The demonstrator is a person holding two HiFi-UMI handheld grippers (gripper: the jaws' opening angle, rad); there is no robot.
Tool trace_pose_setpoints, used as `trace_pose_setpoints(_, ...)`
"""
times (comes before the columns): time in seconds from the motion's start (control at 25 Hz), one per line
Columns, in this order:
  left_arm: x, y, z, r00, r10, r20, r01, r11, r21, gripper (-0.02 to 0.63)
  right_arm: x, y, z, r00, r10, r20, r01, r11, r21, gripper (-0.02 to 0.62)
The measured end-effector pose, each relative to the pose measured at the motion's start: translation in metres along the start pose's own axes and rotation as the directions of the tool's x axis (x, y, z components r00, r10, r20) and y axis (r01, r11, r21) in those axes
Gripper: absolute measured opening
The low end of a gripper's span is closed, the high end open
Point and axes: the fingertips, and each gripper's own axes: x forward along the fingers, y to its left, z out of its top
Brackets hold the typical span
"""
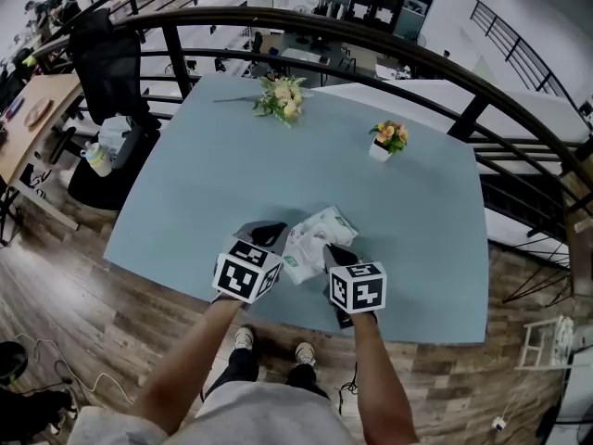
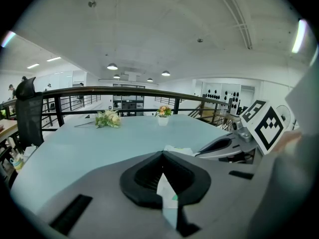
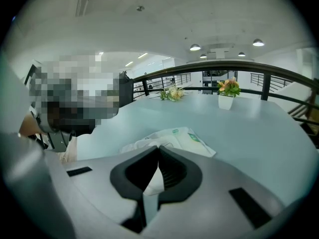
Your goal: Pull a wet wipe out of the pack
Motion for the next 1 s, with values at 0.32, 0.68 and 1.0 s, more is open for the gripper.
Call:
trace_pose_setpoints(0.32,-0.001,-0.001,0.012,1.000,0.000,0.016,0.000,1.000,0.013,-0.005,-0.005,-0.001,0.015,1.000,-0.004,0.019,0.005,1.000,-0.020,0.008)
trace_pose_setpoints(0.68,-0.005,-0.001,0.030,0.999,0.001,0.040,-0.003,0.999,0.038,-0.005,-0.012,-0.002,0.034,0.999,-0.011,0.040,0.013,0.999,-0.049,0.007)
trace_pose_setpoints(1.0,-0.009,-0.004,0.045,0.998,0.001,0.059,-0.005,0.998,0.068,-0.005,-0.020,-0.002,0.050,0.997,-0.019,0.069,0.023,0.998,-0.060,0.006)
